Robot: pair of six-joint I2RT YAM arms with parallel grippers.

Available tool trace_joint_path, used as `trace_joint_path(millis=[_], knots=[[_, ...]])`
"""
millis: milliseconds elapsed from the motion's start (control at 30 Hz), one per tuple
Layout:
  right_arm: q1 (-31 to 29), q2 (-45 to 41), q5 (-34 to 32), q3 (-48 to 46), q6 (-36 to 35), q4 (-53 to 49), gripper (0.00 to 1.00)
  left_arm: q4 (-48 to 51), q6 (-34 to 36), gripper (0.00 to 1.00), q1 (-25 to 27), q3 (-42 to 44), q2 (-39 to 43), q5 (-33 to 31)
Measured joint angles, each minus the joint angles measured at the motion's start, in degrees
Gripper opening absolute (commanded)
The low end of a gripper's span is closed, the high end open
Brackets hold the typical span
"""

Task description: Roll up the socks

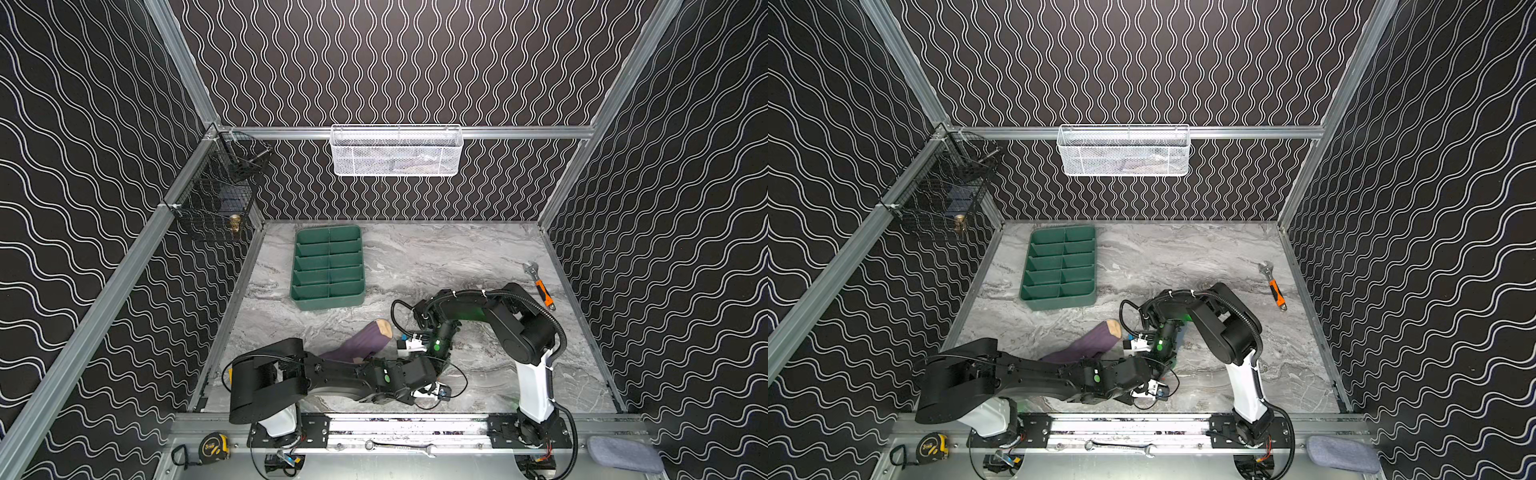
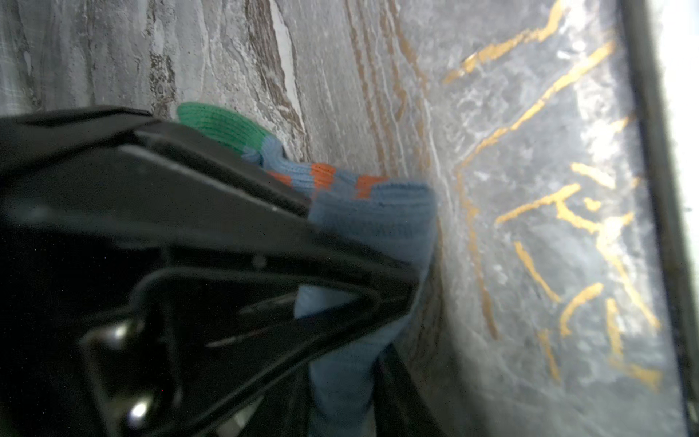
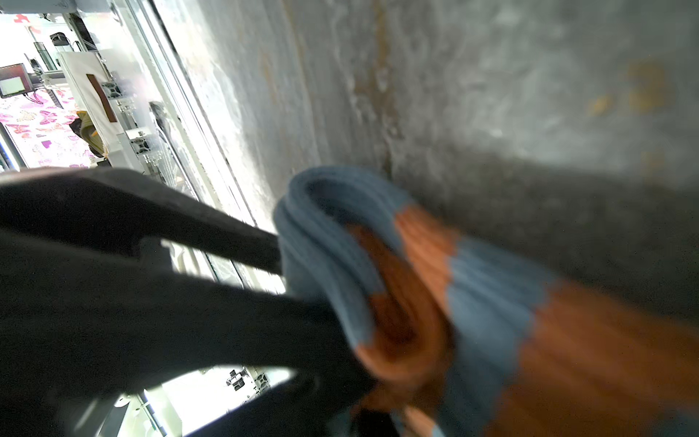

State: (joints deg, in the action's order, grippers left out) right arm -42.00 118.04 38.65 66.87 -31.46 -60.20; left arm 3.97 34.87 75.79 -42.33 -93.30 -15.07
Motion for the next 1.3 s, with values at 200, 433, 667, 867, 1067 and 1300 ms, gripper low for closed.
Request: trace_joint_path(millis=[200,433,667,867,1067,1300], knots=[[0.0,-1.2,-1.0,-0.9,0.6,1.0,0.16,1.1,-0.2,0.00,0.0,-0.5,0.2,0.2],[0.0,-9.3,-5.2,-5.3,1.0,5.5,0.45,3.4,-1.7,0.00,-0.1,-2.8,-1.8,0.0],[0.2,-22.6,-18.4,-12.4,2.0,17.4,0.66,1.5,-3.1,0.00,-2.3,-4.2,-3.4,1.4],[2.6,-35.8,-27.8,-17.1,2.1,24.7,0.68,3.8,-3.4,0.00,-5.8,-5.5,-2.5,6.7],[8.2,-49.7,-41.3,-21.2,2.7,35.7,0.69,12.7,-4.3,0.00,-9.9,-11.2,-4.3,13.8],[10.1,-65.1,-57.9,-22.2,8.9,48.6,0.67,23.3,-7.5,0.00,-15.0,-21.4,-12.0,23.6]])
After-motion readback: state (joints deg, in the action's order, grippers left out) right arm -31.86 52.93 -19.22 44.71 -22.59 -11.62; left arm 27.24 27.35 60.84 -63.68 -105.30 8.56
